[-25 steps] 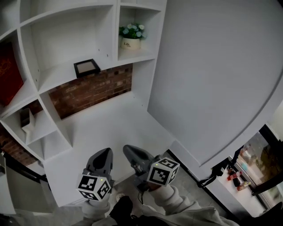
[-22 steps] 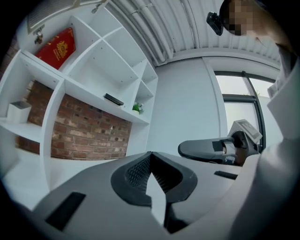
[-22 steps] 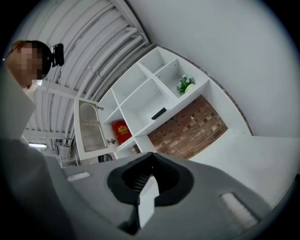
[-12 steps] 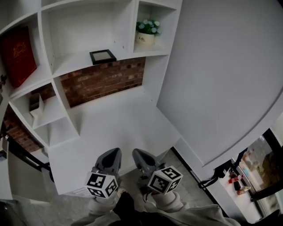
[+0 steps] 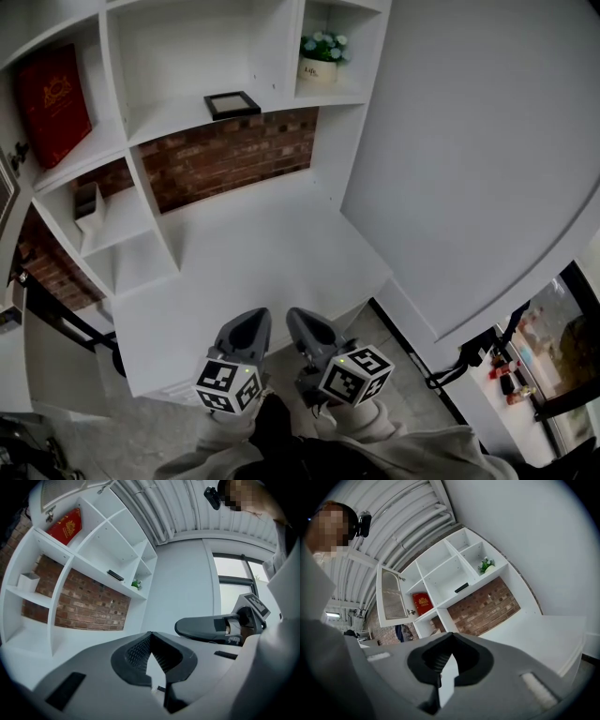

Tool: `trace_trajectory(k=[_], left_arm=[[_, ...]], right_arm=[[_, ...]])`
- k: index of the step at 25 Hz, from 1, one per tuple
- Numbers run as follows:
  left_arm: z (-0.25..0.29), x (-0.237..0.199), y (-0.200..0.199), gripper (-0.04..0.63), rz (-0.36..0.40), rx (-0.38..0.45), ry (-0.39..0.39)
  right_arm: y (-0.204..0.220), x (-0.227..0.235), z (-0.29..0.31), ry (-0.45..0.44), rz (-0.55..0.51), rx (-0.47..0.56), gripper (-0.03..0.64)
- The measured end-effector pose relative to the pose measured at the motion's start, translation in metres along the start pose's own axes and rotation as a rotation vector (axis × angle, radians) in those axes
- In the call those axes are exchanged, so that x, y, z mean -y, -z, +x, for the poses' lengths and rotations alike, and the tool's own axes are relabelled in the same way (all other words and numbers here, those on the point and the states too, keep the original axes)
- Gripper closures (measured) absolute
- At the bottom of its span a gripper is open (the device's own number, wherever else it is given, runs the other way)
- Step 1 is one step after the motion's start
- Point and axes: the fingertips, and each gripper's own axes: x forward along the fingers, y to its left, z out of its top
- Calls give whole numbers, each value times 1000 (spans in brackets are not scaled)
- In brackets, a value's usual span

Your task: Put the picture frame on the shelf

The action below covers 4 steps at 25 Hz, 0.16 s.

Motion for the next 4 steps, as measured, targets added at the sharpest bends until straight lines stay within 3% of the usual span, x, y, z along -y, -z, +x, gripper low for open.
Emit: trace_trajectory(k=[4], left_arm=[[-17,7,6,592,5,0,-1]], right_arm=[[13,-10,-10,-7,25,-3,620]])
